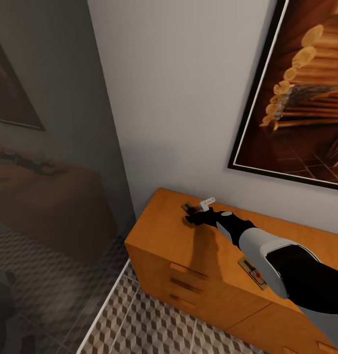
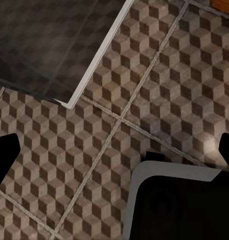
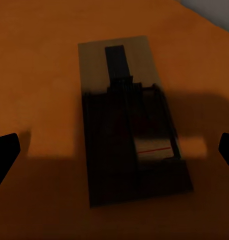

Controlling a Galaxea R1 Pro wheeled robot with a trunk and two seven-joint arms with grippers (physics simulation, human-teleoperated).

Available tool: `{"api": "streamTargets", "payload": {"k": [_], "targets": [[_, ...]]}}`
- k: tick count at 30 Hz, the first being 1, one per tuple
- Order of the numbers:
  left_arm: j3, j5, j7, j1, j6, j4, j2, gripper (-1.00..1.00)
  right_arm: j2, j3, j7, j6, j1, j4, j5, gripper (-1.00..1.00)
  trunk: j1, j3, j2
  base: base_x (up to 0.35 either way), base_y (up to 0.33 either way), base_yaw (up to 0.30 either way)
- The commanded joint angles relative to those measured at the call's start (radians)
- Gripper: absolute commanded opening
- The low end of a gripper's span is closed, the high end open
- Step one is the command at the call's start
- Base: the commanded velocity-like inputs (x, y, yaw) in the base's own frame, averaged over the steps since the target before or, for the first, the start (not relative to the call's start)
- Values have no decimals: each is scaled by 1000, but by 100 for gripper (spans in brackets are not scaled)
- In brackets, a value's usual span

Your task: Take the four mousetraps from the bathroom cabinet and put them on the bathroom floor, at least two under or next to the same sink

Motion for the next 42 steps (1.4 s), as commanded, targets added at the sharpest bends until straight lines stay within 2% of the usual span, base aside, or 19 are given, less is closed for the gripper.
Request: {"api": "streamTargets", "payload": {"k": [1, 42], "targets": [[-9, 2, 5, -1, -4, 3, -1, 100, 0, 6, 2, -1, -1, 1, -5, 100, 0, -3, -2, 0, 0, 0], [-9, 2, 5, -1, -4, 3, -1, 100, -2, 6, 2, -1, -1, 10, -6, 100, 0, -12, -2, 0, 0, 0]]}}
